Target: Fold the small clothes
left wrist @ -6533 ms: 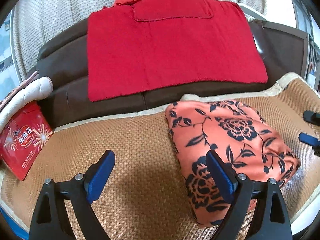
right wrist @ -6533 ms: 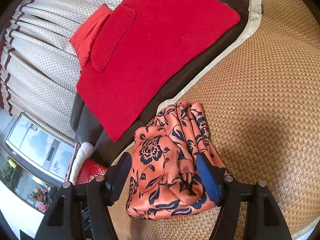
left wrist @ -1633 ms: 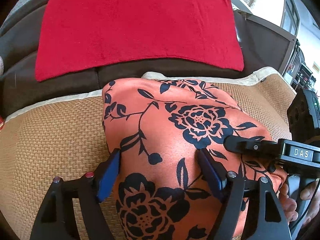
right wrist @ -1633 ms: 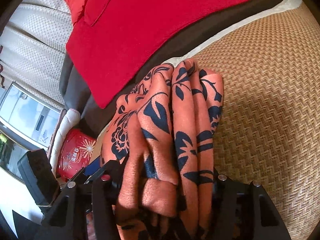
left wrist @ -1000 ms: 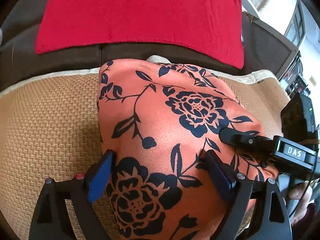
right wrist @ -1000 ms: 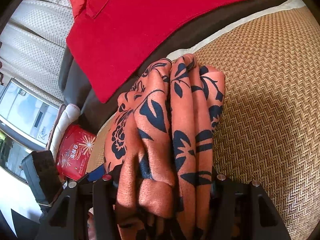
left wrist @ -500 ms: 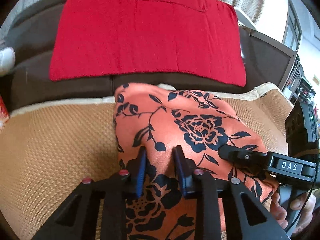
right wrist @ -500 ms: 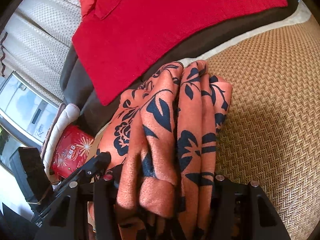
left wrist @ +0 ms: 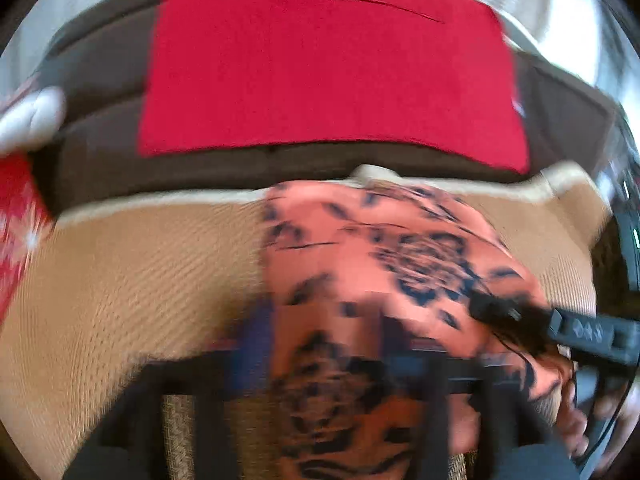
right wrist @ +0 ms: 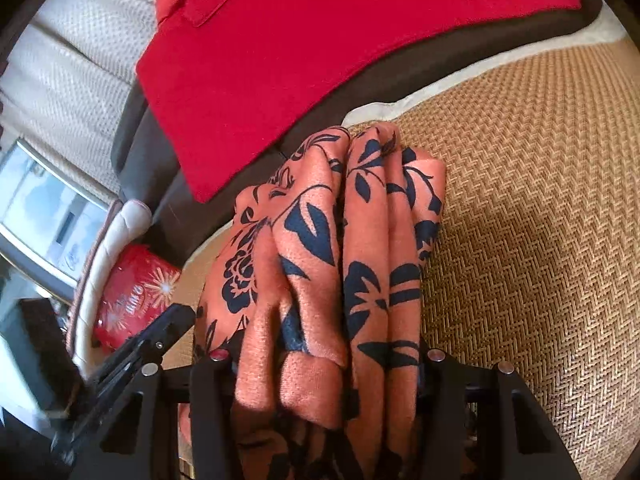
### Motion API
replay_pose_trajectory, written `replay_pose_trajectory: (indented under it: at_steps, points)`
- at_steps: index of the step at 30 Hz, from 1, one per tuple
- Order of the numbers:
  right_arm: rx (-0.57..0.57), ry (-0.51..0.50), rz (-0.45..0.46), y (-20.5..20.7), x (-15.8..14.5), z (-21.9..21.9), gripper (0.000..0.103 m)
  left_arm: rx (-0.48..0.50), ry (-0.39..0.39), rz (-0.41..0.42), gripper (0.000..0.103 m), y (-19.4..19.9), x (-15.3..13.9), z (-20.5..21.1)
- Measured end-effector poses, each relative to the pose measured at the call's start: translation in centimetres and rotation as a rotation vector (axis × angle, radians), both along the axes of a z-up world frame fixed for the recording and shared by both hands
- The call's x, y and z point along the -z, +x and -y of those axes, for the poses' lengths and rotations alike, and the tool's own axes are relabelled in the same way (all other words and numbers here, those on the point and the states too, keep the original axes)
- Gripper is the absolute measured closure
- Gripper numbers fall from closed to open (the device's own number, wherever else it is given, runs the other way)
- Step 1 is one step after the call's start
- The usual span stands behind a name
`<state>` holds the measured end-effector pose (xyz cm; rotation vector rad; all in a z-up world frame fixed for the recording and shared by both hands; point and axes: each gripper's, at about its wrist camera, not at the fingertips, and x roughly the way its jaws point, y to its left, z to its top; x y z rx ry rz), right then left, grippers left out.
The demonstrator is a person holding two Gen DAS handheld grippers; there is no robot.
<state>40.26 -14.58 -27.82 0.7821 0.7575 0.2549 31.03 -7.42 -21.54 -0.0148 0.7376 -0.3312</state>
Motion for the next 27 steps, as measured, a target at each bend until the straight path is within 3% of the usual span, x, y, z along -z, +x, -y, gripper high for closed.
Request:
replay_pose_trajectory:
  at_steps: [4, 7, 10, 13, 16, 19, 22, 27]
  points:
    - [-0.001, 0.001, -0.001, -0.1, 0.1, 0.3, 0.047, -0.017, -0.131, -0.148, 0.015, 1.5, 1.8, -3.1]
    - [0.002, 0.022, -0.008, 0.2, 0.3, 0.2, 0.047, 0.053, -0.218, -0.338, 0.014, 2.5, 4.5, -2.8]
    - [0.006, 0.029, -0.012, 0.1, 0.4, 0.4, 0.047, 0.123, -0.355, -0.439, 0.015, 3.0, 5.9, -2.5]
    - [0.003, 0.042, -0.012, 0.0, 0.6, 0.8, 0.047, 0.125, -0.38, -0.42, 0.018, 2.6, 6.0, -2.3]
    - [0.002, 0.031, -0.002, -0.1, 0.5, 0.7, 0.047, 0.136, -0.37, -0.36, 0.039, 2.0, 5.3, -1.7]
    - [0.0, 0.003, 0.013, -0.3, 0.1, 0.4, 0.047, 0.151, -0.371, -0.31, 0.053, 1.4, 4.4, -1.2]
    - [-0.001, -0.013, 0.044, -0.6, -0.7, 0.0, 0.047, 0.167, -0.352, -0.247, 0.059, 2.3, 3.6, -1.8]
    - [-0.014, -0.014, 0.105, -1.1, -2.1, -0.7, 0.047, 0.163, -0.309, -0.138, 0.061, 0.7, 1.4, -2.5]
